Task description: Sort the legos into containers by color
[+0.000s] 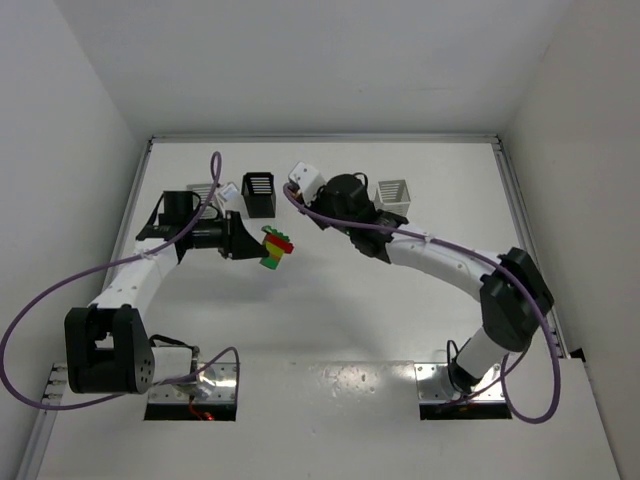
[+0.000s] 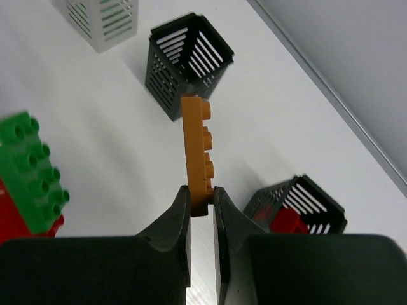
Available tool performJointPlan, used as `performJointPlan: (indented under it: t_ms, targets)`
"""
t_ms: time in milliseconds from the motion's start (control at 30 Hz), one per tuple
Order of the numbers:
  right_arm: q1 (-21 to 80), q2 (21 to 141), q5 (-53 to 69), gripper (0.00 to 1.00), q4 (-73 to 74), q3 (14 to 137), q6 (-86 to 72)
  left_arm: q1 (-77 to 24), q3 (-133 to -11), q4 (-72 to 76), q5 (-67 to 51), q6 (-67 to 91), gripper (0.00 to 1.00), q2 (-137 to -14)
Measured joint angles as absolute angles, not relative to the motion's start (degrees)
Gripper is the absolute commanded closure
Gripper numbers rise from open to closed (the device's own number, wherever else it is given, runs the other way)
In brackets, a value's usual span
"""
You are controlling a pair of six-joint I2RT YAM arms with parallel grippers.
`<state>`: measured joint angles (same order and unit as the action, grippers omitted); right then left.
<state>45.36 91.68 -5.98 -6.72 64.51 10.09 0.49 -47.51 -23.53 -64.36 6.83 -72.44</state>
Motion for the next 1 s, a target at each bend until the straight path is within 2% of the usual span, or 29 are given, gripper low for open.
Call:
performJointPlan:
  t_ms: [133,400,633,1000]
  targets:
    - [44.71,98.72,-2.66,1.0,-6.09,73.41,10.5,2.85,-47.51,-26.76,-64.23,4.01,0.69,-72.03]
    - [44.1,115.59,4.89,1.0,2.96,97.14,12.29,15.88,-50.11,-35.86,-65.56,-4.54,0.69,-71.26]
    - [43.72,123.7,7.29,1.0,9.15,103.92,13.41,23.83,-53.01,-40.77,-66.98,-9.74,0.69,-72.53]
    - [42.96,130.23,4.78,1.0,10.96,111.74,13.56,25.26,-53.95,-47.09,-68.03,-16.12,0.69,-75.02]
